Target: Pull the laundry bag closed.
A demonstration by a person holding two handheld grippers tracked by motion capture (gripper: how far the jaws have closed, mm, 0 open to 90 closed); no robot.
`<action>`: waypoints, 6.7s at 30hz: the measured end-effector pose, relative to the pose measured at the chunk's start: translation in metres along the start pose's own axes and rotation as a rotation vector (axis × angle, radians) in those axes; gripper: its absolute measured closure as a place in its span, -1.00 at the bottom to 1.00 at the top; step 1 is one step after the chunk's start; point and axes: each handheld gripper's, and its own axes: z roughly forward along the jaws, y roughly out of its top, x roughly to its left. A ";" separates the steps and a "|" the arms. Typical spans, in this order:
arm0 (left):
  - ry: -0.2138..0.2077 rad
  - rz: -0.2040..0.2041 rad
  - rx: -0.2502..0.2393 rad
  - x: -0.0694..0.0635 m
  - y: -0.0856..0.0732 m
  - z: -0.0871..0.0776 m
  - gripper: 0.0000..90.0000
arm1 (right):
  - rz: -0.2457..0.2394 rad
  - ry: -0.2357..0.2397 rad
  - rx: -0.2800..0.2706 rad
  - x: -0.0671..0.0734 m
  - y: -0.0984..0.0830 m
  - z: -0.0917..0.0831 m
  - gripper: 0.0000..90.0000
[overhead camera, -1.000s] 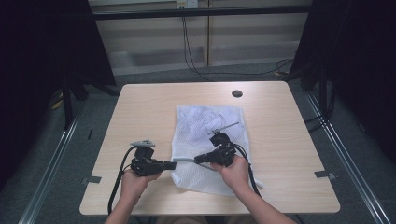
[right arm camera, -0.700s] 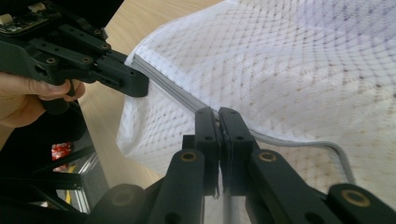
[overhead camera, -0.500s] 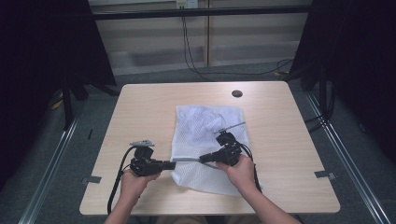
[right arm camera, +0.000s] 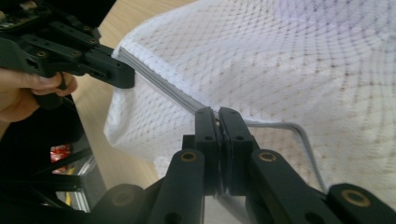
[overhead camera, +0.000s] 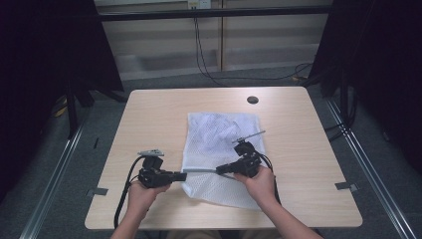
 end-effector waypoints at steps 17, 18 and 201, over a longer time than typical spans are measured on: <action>-0.001 -0.010 -0.004 0.002 0.000 -0.002 0.96 | 0.001 -0.006 -0.002 -0.005 -0.002 -0.005 0.93; 0.001 -0.006 -0.004 0.002 0.000 -0.002 0.96 | 0.010 -0.005 -0.002 -0.005 -0.002 -0.005 0.93; 0.016 -0.024 0.032 0.000 -0.003 -0.001 0.96 | 0.078 -0.070 -0.045 -0.056 -0.044 -0.072 0.93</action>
